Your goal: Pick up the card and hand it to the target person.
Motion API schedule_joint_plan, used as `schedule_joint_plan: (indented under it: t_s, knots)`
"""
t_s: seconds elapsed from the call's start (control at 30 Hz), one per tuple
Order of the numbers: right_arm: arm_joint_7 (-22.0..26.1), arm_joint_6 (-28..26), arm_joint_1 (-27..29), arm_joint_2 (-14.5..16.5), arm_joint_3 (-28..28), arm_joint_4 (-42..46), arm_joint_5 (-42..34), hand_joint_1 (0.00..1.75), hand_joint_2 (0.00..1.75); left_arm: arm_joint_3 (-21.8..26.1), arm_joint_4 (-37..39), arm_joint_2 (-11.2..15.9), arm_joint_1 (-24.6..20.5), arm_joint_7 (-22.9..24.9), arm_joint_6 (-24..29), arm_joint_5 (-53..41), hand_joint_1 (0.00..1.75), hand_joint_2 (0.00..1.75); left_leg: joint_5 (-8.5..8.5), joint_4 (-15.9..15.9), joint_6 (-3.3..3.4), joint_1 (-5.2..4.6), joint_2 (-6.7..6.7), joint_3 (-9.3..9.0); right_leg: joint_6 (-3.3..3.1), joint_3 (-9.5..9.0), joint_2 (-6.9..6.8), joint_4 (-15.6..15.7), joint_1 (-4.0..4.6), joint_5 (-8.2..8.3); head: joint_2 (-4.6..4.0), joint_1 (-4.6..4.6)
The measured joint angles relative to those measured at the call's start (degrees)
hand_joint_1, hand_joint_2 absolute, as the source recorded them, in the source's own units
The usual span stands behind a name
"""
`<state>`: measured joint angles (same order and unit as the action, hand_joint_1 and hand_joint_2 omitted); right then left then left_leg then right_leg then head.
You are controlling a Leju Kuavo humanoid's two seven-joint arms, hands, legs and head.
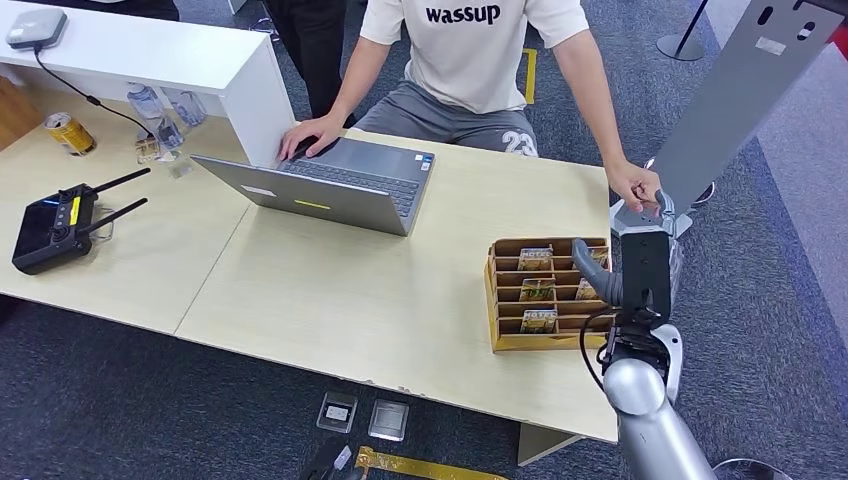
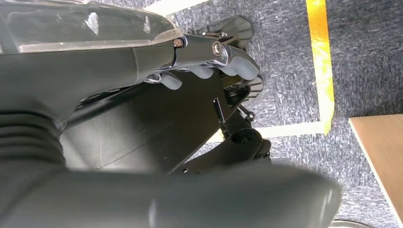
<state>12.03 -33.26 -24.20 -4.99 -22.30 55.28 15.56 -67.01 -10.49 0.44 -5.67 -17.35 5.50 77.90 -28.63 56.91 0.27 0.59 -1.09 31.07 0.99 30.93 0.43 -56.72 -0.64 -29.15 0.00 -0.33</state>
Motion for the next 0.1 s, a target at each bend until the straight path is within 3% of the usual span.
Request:
schedule_joint_plan:
  t_s: [0.1]
  knots:
    - [1.6, 2.2, 2.0, -0.9, 0.0, 3.3, -7.5, 0.00, 1.75, 0.1, 0.0, 0.0, 0.1, 0.0, 0.0, 0.3, 0.00, 0.00, 0.00, 0.0, 0.00, 0.00, 0.00, 0.00, 0.00, 0.00, 0.00, 0.0, 0.00, 0.00, 0.00, 0.00]
